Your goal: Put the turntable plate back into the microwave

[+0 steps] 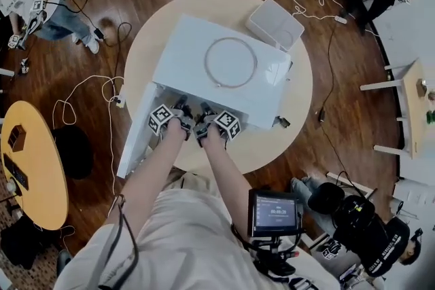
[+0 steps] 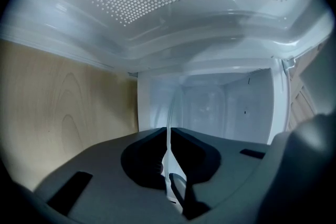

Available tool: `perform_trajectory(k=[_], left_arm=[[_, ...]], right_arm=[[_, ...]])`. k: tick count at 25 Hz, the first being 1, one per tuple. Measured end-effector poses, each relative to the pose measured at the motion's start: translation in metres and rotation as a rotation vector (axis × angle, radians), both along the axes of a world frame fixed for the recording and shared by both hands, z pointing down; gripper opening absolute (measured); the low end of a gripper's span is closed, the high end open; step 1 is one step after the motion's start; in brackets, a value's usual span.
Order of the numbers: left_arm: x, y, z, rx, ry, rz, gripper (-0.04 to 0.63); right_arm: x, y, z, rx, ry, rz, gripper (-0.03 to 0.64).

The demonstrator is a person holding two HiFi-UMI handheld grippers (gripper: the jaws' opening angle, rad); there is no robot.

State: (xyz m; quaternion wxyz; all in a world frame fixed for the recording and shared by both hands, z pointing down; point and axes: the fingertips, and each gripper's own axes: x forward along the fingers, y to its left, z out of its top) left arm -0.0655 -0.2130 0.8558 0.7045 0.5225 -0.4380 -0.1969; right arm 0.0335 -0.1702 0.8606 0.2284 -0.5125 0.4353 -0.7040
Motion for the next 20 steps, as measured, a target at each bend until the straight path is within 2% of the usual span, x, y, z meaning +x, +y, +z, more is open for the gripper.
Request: perform_trajectory(k=[5,13,20], left_arm=[[-0.004,0.004,-0.005,-0.013,0.006,0.003,0.032],[0.011,-0.009,-0.012,0.015,0.020,0.057,0.032],[0.015,-0.010,-0.010,0.005,0.005,0.092,0.032]], right_arm=[[-0.005,0.000,-0.004,-0.007,-0.022,0.002,0.052],[0.012,-0.011,-0.015,0.040,-0.048,0.098,0.035],[0.017,-0.011,-0.012,0.032,-0.075,0.163,0.031]])
